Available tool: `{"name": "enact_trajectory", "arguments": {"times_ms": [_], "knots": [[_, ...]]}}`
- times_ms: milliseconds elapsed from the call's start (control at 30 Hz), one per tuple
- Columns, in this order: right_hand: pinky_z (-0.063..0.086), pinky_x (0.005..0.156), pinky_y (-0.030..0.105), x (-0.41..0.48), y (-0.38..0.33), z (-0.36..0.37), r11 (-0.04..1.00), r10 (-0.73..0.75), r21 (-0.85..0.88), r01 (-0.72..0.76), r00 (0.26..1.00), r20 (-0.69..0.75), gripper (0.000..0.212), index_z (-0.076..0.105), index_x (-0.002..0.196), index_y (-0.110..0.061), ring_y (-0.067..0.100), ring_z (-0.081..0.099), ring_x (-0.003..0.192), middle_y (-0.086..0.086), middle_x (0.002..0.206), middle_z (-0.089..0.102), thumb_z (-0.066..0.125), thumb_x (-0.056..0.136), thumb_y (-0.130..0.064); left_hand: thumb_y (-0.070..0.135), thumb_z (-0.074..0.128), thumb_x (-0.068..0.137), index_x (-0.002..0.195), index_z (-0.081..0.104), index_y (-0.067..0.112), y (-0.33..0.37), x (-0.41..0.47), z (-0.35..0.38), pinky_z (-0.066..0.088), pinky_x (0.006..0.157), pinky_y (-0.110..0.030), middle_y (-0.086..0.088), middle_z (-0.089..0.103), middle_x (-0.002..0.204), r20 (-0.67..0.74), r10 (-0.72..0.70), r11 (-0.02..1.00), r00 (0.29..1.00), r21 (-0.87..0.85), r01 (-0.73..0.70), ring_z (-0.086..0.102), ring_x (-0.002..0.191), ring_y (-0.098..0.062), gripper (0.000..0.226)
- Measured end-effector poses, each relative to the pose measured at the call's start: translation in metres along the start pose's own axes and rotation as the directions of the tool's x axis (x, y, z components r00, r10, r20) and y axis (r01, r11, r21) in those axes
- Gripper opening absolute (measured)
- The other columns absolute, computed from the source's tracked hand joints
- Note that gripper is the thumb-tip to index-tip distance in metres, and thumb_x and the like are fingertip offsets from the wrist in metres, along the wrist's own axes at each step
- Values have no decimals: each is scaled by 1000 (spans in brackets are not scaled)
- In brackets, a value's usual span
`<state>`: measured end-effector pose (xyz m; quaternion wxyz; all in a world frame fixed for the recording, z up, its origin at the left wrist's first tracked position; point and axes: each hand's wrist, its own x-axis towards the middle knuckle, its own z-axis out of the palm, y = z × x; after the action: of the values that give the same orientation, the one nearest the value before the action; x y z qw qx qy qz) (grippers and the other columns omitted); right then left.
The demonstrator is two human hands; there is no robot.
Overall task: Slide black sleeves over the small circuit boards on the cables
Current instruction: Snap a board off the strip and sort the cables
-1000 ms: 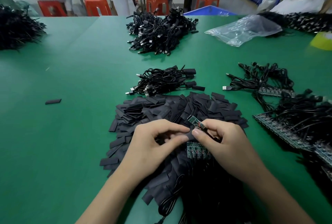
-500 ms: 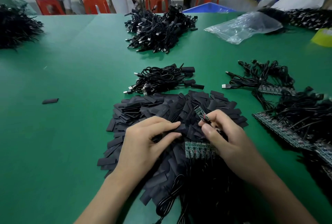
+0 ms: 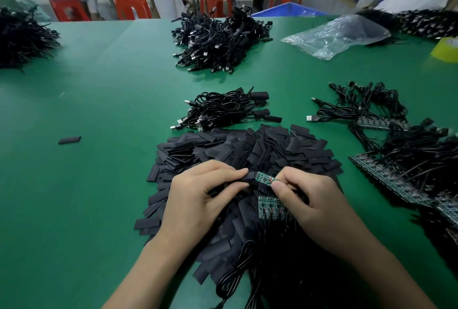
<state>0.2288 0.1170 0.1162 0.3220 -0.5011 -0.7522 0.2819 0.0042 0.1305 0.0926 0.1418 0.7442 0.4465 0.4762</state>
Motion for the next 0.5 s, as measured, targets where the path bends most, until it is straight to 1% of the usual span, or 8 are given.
{"name": "enact_trajectory", "arguments": {"times_ms": [67, 200, 267, 367, 500], "knots": [[37, 54, 39, -1, -1, 0, 999, -12, -33, 12, 1000, 0, 31, 48, 74, -25, 16, 44, 56, -1, 62, 49, 49, 99, -43, 28, 80, 86, 105, 82, 18, 0, 0, -1, 58, 78, -32, 10, 74, 99, 14, 9, 1000, 1000, 24, -9, 71, 90, -7, 21], [34, 53, 31, -2, -2, 0, 982, -48, -182, 53, 998, 30, 30, 40, 72, -34, 14, 47, 59, -10, 62, 47, 47, 99, -45, 33, 78, 89, 109, 82, 23, -1, -1, -4, 58, 75, -32, 14, 72, 100, 63, 22, 995, 998, 96, -28, 70, 88, -4, 22], [32, 54, 28, -3, -2, 0, 967, -60, -246, 70, 997, 47, 28, 40, 74, -33, 12, 47, 61, -13, 61, 44, 46, 98, -45, 32, 79, 91, 111, 81, 24, -1, -2, -5, 58, 75, -31, 15, 71, 102, 101, 43, 992, 994, 118, -54, 70, 87, -4, 22], [29, 55, 26, -4, -2, -2, 964, -55, -256, 74, 995, 81, 25, 44, 76, -32, 9, 46, 61, -16, 62, 45, 47, 98, -45, 32, 73, 95, 115, 79, 23, -2, 0, -7, 56, 77, -27, 13, 69, 105, 166, 91, 987, 982, 119, -111, 69, 87, -5, 23], [30, 58, 26, -3, 0, -2, 976, -52, -204, 76, 991, 121, 26, 41, 73, -39, 7, 47, 64, -21, 68, 51, 48, 97, -48, 32, 70, 97, 118, 78, 22, -3, 2, -8, 56, 79, -27, 10, 69, 108, 236, 135, 984, 962, 85, -158, 68, 91, -7, 24]]}}
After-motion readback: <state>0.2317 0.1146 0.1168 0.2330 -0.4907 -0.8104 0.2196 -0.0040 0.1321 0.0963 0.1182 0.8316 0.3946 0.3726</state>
